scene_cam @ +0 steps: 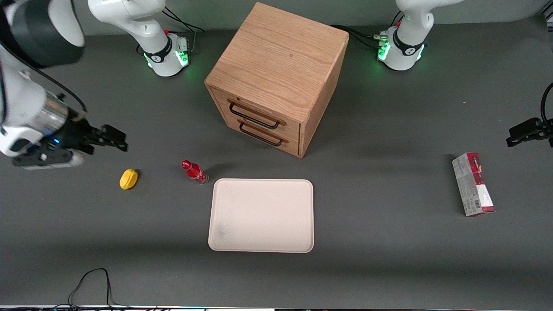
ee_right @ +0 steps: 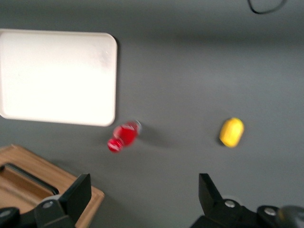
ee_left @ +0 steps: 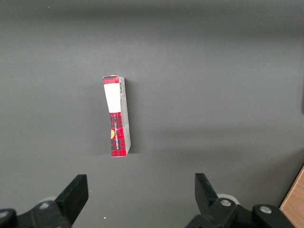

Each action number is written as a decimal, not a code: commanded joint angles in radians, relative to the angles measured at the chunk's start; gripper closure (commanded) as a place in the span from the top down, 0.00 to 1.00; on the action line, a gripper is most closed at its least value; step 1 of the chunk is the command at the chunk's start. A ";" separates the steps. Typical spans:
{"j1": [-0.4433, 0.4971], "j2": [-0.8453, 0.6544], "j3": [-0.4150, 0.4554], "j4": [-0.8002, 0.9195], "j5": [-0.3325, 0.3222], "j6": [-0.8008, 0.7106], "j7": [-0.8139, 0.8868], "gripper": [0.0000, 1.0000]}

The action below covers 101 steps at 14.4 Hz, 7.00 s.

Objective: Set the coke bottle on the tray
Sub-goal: 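Move the open right gripper toward the red Coca-Cola bottle, then lower the right gripper over the bottle and close it around the bottle, then lift the held bottle and carry it toward the white tray, then lower the bottle onto the tray's edge with the right gripper, then open the right gripper to release the bottle and raise it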

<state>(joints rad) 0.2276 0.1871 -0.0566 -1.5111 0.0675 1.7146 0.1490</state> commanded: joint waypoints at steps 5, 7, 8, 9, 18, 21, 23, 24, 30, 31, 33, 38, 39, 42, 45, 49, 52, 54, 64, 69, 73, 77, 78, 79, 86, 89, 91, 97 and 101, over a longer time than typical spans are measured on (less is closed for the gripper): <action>0.021 0.261 0.102 0.140 -0.021 0.080 0.118 1.00; 0.032 0.249 0.139 0.036 -0.104 0.149 0.161 0.99; 0.032 0.239 0.145 -0.010 -0.116 0.178 0.167 0.99; 0.032 0.227 0.147 -0.053 -0.118 0.209 0.167 0.99; 0.029 0.058 0.146 -0.486 -0.120 0.541 0.130 0.99; 0.027 0.034 0.146 -0.572 -0.120 0.628 0.129 0.99; 0.027 0.034 0.146 -0.574 -0.120 0.631 0.129 0.99; 0.027 0.035 0.146 -0.575 -0.118 0.631 0.127 0.99; 0.029 0.040 0.146 -0.581 -0.120 0.631 0.130 0.35; 0.030 0.043 0.147 -0.581 -0.120 0.631 0.132 0.26; 0.029 0.045 0.147 -0.578 -0.118 0.628 0.130 0.01; 0.026 0.040 0.146 -0.508 -0.111 0.573 0.144 0.00; 0.022 0.038 0.146 -0.435 -0.109 0.481 0.142 0.00; 0.010 0.041 0.146 -0.209 -0.104 0.214 0.141 0.00; -0.004 0.069 0.144 -0.013 -0.084 0.038 0.133 0.00; -0.013 0.268 0.147 0.396 -0.086 -0.185 0.129 0.00; -0.011 0.383 0.184 0.592 -0.092 -0.224 0.130 0.00; -0.010 0.428 0.188 0.620 -0.094 -0.167 0.132 0.00; 0.035 0.609 0.212 0.571 -0.169 0.199 0.167 0.00; 0.053 0.646 0.212 0.485 -0.213 0.298 0.169 0.00; 0.055 0.655 0.212 0.417 -0.241 0.356 0.167 0.00; 0.053 0.660 0.212 0.411 -0.241 0.364 0.165 0.56; 0.053 0.660 0.212 0.401 -0.241 0.378 0.167 0.90; 0.055 0.658 0.210 0.393 -0.248 0.396 0.170 1.00; 0.053 0.599 0.199 0.391 -0.252 0.395 0.190 1.00; 0.053 0.472 0.152 0.324 -0.239 0.263 0.161 1.00; 0.061 0.337 0.103 0.199 -0.198 0.247 0.095 1.00; 0.064 -0.042 -0.087 -0.073 -0.028 0.069 -0.048 1.00; 0.029 -0.247 -0.117 -0.239 -0.026 0.008 -0.048 1.00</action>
<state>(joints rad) 0.2654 0.0699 -0.1692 -1.6127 0.0189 1.7362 0.1157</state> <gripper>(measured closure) 0.000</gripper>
